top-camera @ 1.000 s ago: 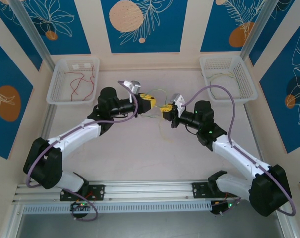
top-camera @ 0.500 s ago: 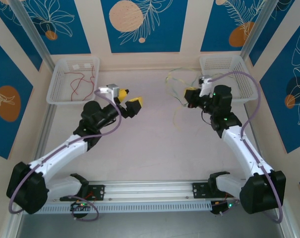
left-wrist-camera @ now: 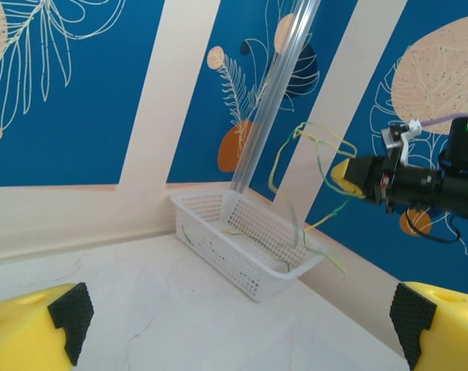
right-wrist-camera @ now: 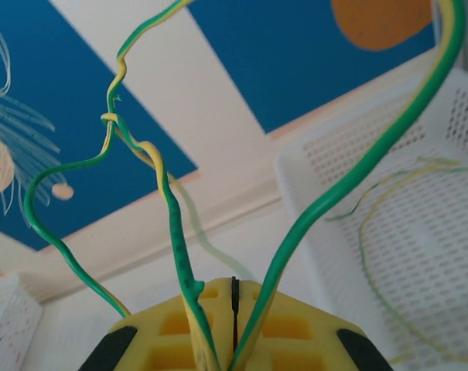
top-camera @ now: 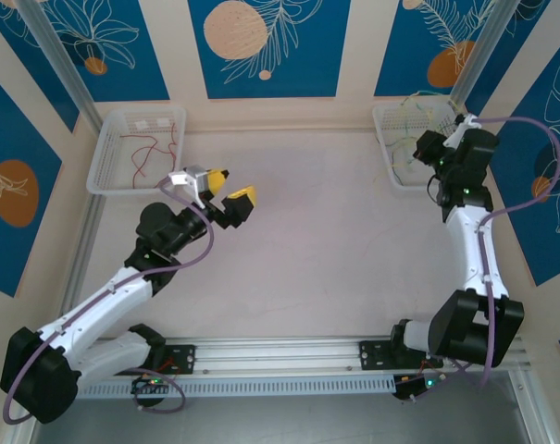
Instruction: Untangle the cables
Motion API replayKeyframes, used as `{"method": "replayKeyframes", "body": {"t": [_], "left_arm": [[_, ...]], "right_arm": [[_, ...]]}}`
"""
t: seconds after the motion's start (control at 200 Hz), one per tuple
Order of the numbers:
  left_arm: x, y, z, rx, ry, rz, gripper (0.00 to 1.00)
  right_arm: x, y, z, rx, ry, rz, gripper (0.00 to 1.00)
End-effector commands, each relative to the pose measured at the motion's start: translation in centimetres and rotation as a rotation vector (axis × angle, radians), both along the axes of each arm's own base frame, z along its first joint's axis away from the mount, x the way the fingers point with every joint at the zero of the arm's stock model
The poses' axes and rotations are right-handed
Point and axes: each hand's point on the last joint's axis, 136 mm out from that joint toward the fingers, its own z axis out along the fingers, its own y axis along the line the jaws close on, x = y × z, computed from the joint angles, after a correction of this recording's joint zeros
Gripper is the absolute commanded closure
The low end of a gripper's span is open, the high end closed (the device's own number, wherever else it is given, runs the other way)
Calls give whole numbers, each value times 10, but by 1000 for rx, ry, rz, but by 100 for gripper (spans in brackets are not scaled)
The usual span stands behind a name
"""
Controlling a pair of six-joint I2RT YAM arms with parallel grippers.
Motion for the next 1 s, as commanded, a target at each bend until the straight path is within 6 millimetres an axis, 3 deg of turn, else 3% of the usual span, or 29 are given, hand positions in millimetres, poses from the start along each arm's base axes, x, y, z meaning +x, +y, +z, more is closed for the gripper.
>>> {"method": "replayKeyframes", "body": {"t": [0.0, 0.185, 0.3, 0.525, 0.775, 0.99], "left_arm": [[0, 9, -2, 9, -21, 41, 0], [1, 9, -10, 18, -3, 45, 0], [2, 10, -14, 22, 8, 53, 0], [1, 12, -15, 29, 12, 62, 0], [2, 12, -18, 36, 19, 63, 0], [3, 15, -19, 42, 26, 79, 0]], "right_arm": [[9, -20, 10, 4, 8, -31, 100], [33, -42, 4, -56, -11, -52, 100], [46, -55, -15, -99, 8, -95, 100], [75, -88, -81, -154, 86, -148, 100], [112, -126, -152, 25, 252, -145, 100], [135, -134, -200, 98, 378, -134, 93]]}}
